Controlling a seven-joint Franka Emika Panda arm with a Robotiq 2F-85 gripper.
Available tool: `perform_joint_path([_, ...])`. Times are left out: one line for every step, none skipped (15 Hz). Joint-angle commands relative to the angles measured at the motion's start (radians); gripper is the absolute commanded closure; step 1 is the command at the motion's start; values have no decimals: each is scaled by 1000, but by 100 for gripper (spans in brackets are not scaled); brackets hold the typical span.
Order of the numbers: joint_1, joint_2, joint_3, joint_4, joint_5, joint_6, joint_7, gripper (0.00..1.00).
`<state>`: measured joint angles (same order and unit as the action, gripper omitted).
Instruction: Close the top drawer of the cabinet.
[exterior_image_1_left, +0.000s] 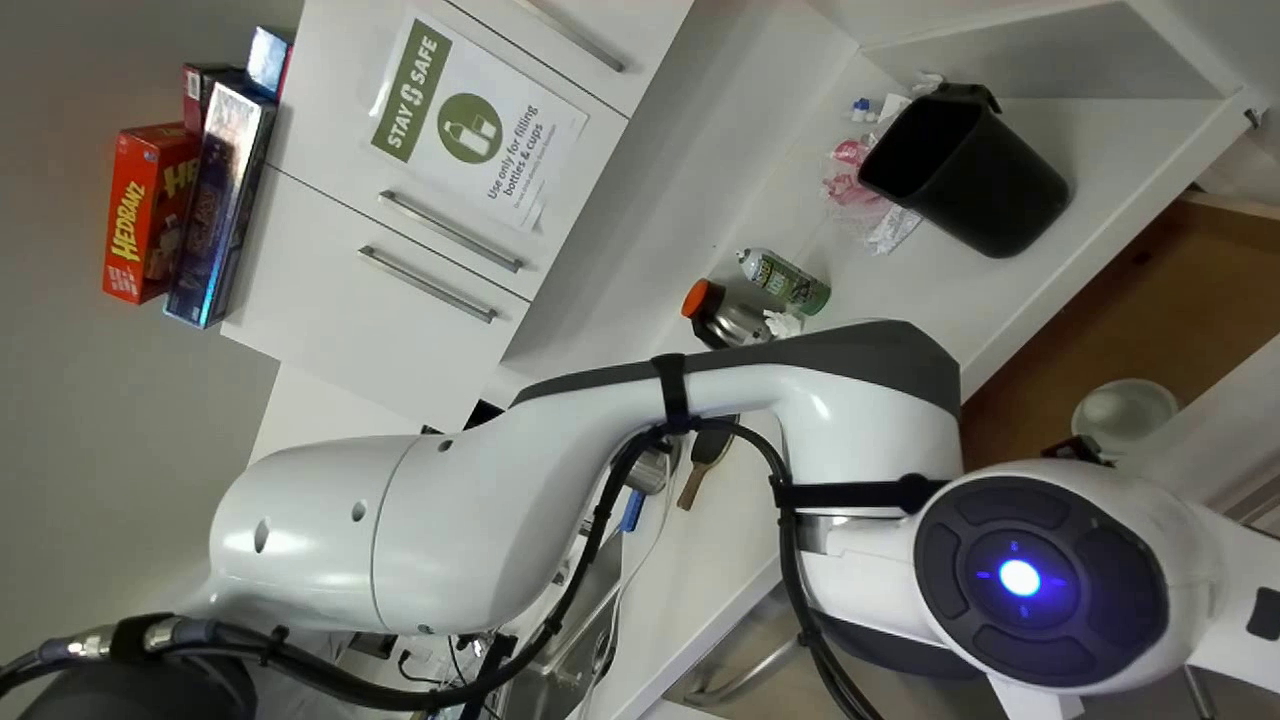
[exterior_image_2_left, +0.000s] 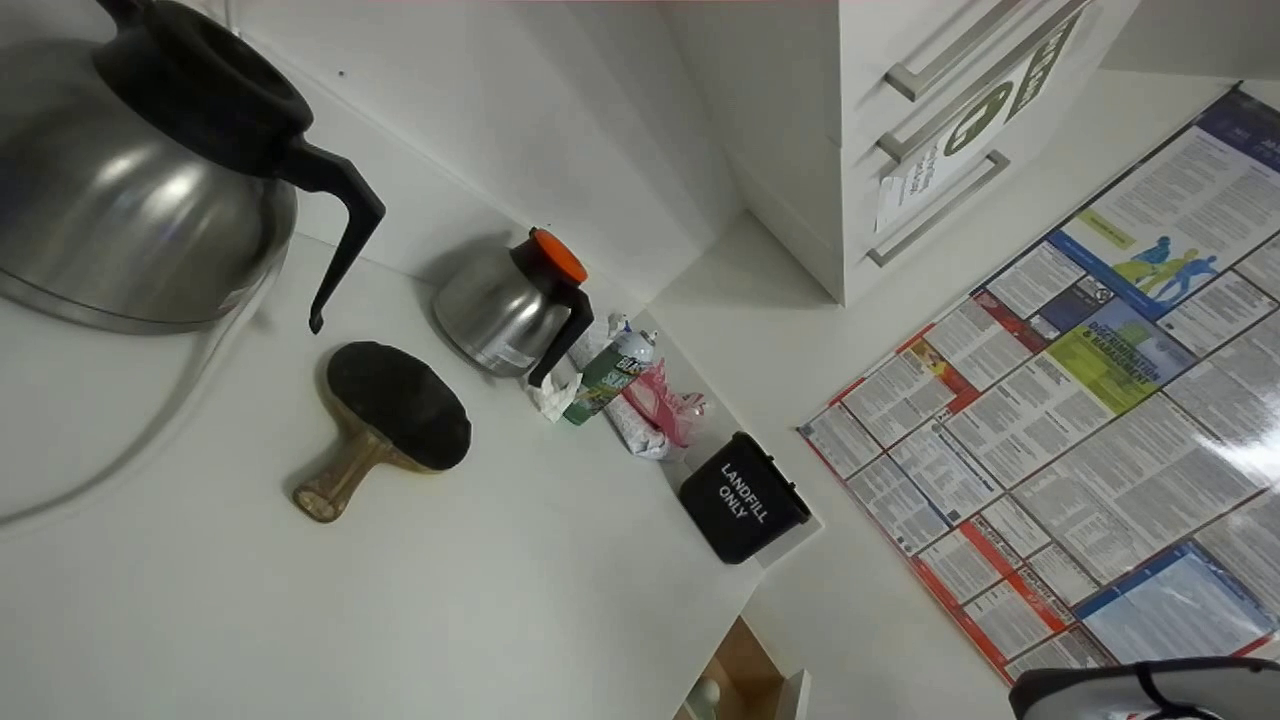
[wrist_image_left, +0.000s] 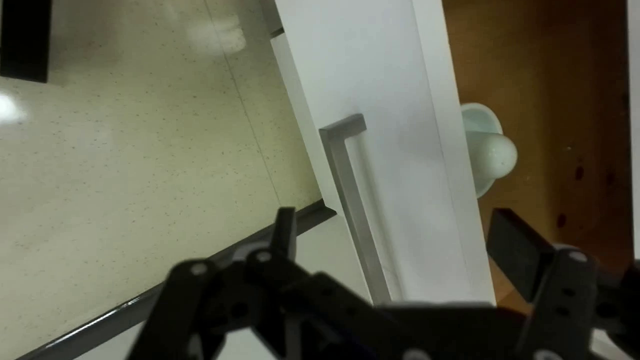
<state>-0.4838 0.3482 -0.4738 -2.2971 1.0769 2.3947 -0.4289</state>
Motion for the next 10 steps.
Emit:
perform_joint_path([-64,35,46,45,112,-6,-2,34])
perform_joint_path([-70,45,48,50,124,-14,3,42])
perform_joint_path([-71,54,47,54,132,-11,9,51])
perform_joint_path([-74,63,46,57,134,-14,15,57])
perform_joint_path([-80,73,46,63,130,-26,18,66])
perform_joint_path([-86,83,49,67,135,-28,19,73])
perform_joint_path([-91,97,53,76,138,-33,20,81])
perform_joint_path([-96,111,58,85,149,-34,18,88])
perform_joint_path([-106,130,68,99,167,-42,13,97])
perform_joint_path([-115,148,77,112,184,-53,9,100])
